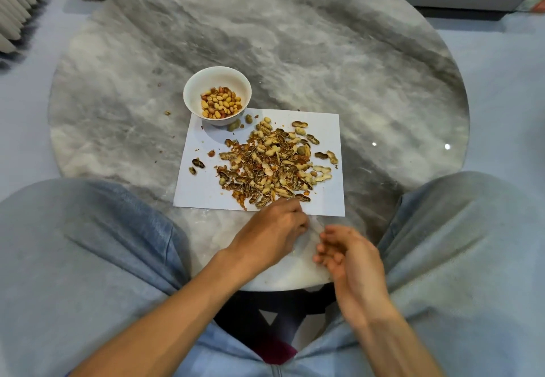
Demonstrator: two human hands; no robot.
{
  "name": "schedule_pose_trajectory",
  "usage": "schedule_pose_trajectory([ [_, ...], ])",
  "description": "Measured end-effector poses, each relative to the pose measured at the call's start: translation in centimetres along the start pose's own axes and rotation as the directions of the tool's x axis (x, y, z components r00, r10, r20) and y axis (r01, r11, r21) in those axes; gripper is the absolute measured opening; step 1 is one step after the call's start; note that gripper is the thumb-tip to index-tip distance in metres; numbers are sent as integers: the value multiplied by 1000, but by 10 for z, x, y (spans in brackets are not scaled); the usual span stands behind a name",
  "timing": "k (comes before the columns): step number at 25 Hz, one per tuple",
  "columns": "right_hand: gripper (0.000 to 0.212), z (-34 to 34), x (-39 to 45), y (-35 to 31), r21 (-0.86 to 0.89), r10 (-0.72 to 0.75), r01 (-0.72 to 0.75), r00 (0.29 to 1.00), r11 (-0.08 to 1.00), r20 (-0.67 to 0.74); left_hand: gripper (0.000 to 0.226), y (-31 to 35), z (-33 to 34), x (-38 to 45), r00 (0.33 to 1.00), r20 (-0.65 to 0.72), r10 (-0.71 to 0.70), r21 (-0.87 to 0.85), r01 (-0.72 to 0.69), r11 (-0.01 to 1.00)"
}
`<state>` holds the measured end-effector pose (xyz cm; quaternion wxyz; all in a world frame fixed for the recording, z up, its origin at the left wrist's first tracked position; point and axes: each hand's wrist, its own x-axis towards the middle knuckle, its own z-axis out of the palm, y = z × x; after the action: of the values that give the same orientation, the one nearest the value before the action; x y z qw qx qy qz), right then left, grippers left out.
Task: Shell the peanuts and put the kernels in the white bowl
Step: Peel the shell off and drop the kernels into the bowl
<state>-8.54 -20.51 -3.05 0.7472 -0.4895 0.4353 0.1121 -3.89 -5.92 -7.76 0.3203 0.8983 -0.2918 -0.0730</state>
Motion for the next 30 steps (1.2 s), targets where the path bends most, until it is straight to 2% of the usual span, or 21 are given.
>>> schedule_pose_trajectory([
  [1, 18, -3, -10, 8, 52, 130, -131, 991, 990, 26, 5, -1, -3, 0, 1000, 5, -25, -49, 25, 999],
  [3, 22, -8, -25, 23, 60, 378, -381, 924, 923, 59, 7, -2, -7, 1, 999, 19, -48, -97, 50, 994],
  [5, 31, -11, -32, 33, 29, 491, -493, 869, 869, 60, 9, -3, -8, 2, 998, 27, -61, -114, 63, 992],
  [8, 38, -12, -31, 46, 41, 484, -484, 875, 874, 1, 7, -3, -8, 1, 996, 35, -83, -114, 86, 990],
  [11, 36, -16, -28, 58, 132, 460, -450, 886, 883, -56, 2, 3, -8, -6, 995, 73, -72, -117, 81, 990],
  [15, 52, -16, -22, 48, 364, 364, -405, 914, 839, 178, 4, 9, -4, -16, 992, 98, -76, -122, 88, 989],
  [18, 51, -11, -13, 41, 489, 335, -368, 929, 790, 159, 6, 16, 2, -21, 991, 124, -51, -143, 69, 987],
  [22, 44, -12, -12, 43, 511, 349, -369, 927, 776, 140, 8, 27, 9, -26, 976, 219, 21, -191, 22, 981],
  [26, 43, -15, -9, 46, 498, 346, -362, 929, 788, 127, 16, 29, -1, -24, 962, 260, -85, -421, 192, 886],
  [30, 34, -22, -14, 45, 483, 338, -322, 939, 814, 56, 22, 29, -2, -15, 956, 238, -172, -499, 272, 823],
])
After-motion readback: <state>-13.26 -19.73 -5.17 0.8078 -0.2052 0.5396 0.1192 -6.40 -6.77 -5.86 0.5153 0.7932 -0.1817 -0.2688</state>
